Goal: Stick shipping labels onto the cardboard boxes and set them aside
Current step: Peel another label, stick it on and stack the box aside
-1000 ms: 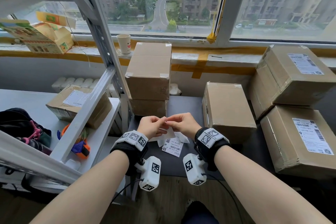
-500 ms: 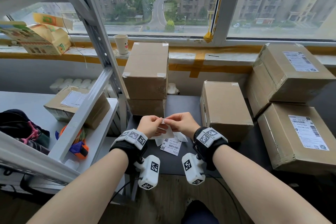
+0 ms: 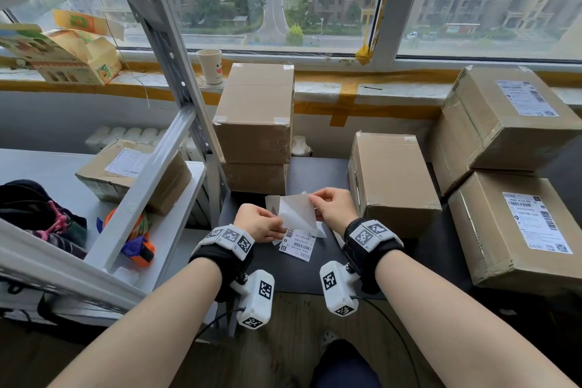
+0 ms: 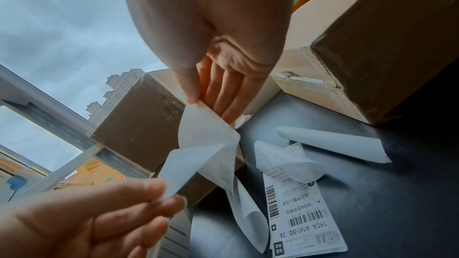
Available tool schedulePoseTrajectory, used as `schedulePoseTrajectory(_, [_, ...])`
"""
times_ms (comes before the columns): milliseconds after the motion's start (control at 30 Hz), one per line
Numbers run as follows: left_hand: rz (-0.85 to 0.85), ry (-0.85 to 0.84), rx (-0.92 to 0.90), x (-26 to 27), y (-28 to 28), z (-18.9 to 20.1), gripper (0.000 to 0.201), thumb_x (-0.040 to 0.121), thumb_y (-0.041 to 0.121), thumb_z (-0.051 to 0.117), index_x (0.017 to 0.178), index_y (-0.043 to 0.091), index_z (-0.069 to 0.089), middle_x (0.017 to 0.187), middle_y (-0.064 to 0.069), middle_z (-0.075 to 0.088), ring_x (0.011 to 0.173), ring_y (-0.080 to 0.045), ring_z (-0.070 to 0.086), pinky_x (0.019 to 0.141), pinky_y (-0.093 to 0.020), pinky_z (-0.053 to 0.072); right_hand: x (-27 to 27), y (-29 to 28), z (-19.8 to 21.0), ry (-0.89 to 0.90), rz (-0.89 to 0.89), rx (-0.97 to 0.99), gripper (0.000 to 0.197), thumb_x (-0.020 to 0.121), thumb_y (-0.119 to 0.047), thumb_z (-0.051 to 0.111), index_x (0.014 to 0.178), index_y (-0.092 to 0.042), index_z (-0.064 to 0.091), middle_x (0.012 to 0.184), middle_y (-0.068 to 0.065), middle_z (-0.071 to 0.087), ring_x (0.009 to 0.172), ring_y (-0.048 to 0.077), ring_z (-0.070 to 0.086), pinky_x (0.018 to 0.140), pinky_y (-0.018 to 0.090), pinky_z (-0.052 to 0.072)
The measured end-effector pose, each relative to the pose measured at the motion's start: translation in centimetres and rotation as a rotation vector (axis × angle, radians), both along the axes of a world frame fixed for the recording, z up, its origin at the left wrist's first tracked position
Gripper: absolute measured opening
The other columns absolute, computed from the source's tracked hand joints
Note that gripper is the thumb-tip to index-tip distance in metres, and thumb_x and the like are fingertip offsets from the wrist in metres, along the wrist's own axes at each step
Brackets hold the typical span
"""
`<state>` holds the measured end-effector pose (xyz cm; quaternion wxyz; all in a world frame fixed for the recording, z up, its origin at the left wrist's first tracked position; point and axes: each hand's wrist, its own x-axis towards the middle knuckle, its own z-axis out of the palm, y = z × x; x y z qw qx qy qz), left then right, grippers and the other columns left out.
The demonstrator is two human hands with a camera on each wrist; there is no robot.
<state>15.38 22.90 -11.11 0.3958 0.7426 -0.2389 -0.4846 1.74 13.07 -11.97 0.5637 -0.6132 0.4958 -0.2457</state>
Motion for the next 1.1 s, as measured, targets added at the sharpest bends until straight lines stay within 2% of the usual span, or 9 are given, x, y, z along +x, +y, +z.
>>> schedulePoseTrajectory(133, [0.029, 0.025, 0.042, -0.2, 0.5, -1.5, 0.014, 0.085, -0.004, 0.06, 0.076, 0.005, 0.054, 0.042, -0.001, 0.063, 0.036, -0.006, 0.06, 0.037, -0.011, 0.044, -0.9, -0.6, -0.6, 0.06, -0.074, -0.043, 0.022, 0.085, -0.014, 0.065, 0.065, -0.022, 0.061, 0.079, 0.012, 0.066, 0.077, 0.029, 0.063, 0.081, 0.051, 0.055])
schedulePoseTrajectory(233, [0.052, -0.017, 0.114, -0.1, 0.7, -3.0, 0.008, 0.084, -0.003, 0.061, 0.082, 0.005, 0.058, 0.053, -0.006, 0.066, 0.038, -0.006, 0.061, 0.037, -0.014, 0.044, -1.6, -1.1, -1.1, 0.088, -0.11, -0.052, 0.021, 0.085, -0.014, 0.064, 0.067, -0.023, 0.06, 0.083, 0.012, 0.068, 0.085, 0.034, 0.066, 0.082, 0.05, 0.055])
schedulePoseTrajectory(333, [0.077, -0.081, 0.182, 0.1, 0.9, -4.5, 0.012, 0.081, -0.001, 0.061, 0.076, 0.01, 0.061, 0.058, -0.005, 0.067, 0.039, -0.006, 0.06, 0.039, -0.015, 0.044, -2.5, -1.6, -0.8, 0.119, -0.156, -0.126, 0.014, 0.087, -0.014, 0.062, 0.072, -0.017, 0.062, 0.081, 0.007, 0.066, 0.08, 0.025, 0.062, 0.08, 0.039, 0.054])
schedulePoseTrajectory(400, [0.093, -0.095, 0.211, 0.2, 0.9, -5.1, 0.013, 0.081, 0.0, 0.06, 0.076, 0.011, 0.062, 0.065, -0.008, 0.069, 0.04, -0.006, 0.06, 0.04, -0.015, 0.044, -3.1, -2.1, -0.5, 0.148, -0.184, -0.194, 0.008, 0.088, -0.014, 0.061, 0.084, -0.009, 0.066, 0.085, 0.007, 0.066, 0.08, 0.018, 0.06, 0.077, 0.029, 0.049])
schedulePoseTrajectory(467, [0.098, -0.1, 0.235, 0.2, 0.9, -5.7, 0.013, 0.08, -0.001, 0.06, 0.076, 0.011, 0.062, 0.068, -0.01, 0.069, 0.044, -0.009, 0.061, 0.042, -0.016, 0.045, -3.6, -2.6, -0.3, 0.173, -0.205, -0.236, 0.012, 0.089, -0.014, 0.06, 0.092, -0.005, 0.067, 0.089, 0.009, 0.068, 0.082, 0.016, 0.059, 0.078, 0.026, 0.047])
schedulePoseTrajectory(700, [0.102, -0.117, 0.293, 0.5, 0.1, -7.3, 0.017, 0.078, -0.003, 0.062, 0.071, 0.012, 0.063, 0.051, -0.002, 0.066, 0.039, -0.007, 0.06, 0.045, -0.018, 0.049, -4.6, -4.5, 0.5, 0.25, -0.249, -0.279, 0.016, 0.091, -0.016, 0.057, 0.097, -0.005, 0.067, 0.093, 0.009, 0.068, 0.084, 0.016, 0.057, 0.076, 0.024, 0.043])
schedulePoseTrajectory(900, [0.078, -0.118, 0.321, 0.6, -0.6, -8.5, 0.015, 0.08, -0.003, 0.06, 0.073, 0.009, 0.062, 0.065, -0.01, 0.069, 0.049, -0.014, 0.062, 0.055, -0.024, 0.052, -4.9, -5.3, 0.6, 0.291, -0.265, -0.293, 0.017, 0.093, -0.018, 0.056, 0.099, -0.006, 0.066, 0.097, 0.008, 0.067, 0.087, 0.017, 0.057, 0.075, 0.025, 0.043])
schedulePoseTrajectory(1000, [0.079, -0.127, 0.329, 0.7, -1.0, -9.2, 0.011, 0.081, -0.003, 0.059, 0.08, 0.007, 0.064, 0.065, -0.01, 0.068, 0.04, -0.01, 0.06, 0.052, -0.023, 0.051, -5.3, -6.2, 1.1, 0.308, -0.282, -0.315, 0.017, 0.092, -0.018, 0.056, 0.099, -0.006, 0.066, 0.1, 0.01, 0.068, 0.086, 0.016, 0.056, 0.079, 0.026, 0.045])
schedulePoseTrajectory(1100, [0.078, -0.15, 0.331, 0.8, -1.3, -9.5, 0.013, 0.081, -0.001, 0.057, 0.076, 0.01, 0.062, 0.06, -0.007, 0.067, 0.035, -0.006, 0.057, 0.046, -0.019, 0.049, -5.6, -6.7, 1.3, 0.321, -0.285, -0.323, 0.017, 0.092, -0.018, 0.056, 0.099, -0.006, 0.066, 0.1, 0.01, 0.068, 0.089, 0.019, 0.059, 0.078, 0.026, 0.045])
